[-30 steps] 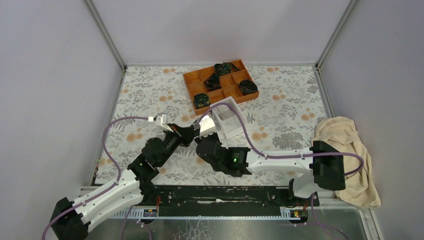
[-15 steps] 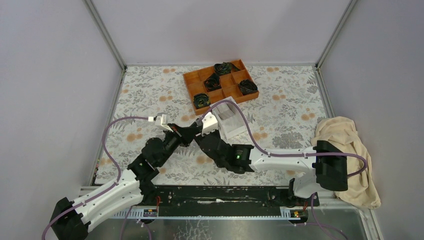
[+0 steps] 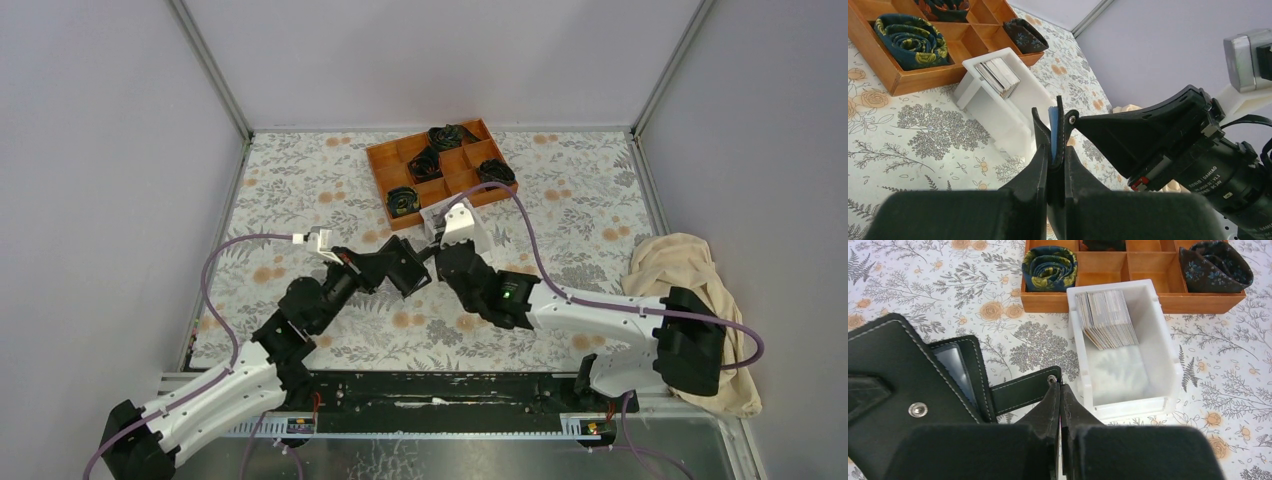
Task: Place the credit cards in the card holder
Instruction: Open the card holder, then place the card holder at the center of the board.
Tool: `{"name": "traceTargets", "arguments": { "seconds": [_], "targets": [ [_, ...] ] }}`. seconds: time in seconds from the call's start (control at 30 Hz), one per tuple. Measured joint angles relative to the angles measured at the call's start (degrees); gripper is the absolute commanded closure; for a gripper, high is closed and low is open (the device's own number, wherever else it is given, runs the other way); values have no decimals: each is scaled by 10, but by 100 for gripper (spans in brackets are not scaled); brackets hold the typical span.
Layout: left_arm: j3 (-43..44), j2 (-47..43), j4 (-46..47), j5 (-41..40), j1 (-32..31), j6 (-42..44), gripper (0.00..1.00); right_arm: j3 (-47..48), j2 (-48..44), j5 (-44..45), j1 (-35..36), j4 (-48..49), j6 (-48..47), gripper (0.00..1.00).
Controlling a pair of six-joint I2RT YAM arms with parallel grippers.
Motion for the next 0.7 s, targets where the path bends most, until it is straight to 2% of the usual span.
{"name": "traceTargets", "arguments": {
  "seconds": [0.13,0.23,0.4,0.7],
  "targets": [
    [0,-2,0,-1,0,2,98,-13,-24,-16,-13,-7,5,100],
    [0,7,0,-8,0,2,84,-13,-35,-20,-13,-11,9,100],
    [-2,39,-7,-29,0,-1,67,-21,-36,-34,-16,-14,26,100],
    [-60,75,-12,-84,0,-13,50,-71,0,-80,-21,19,69,100]
  ]
}}
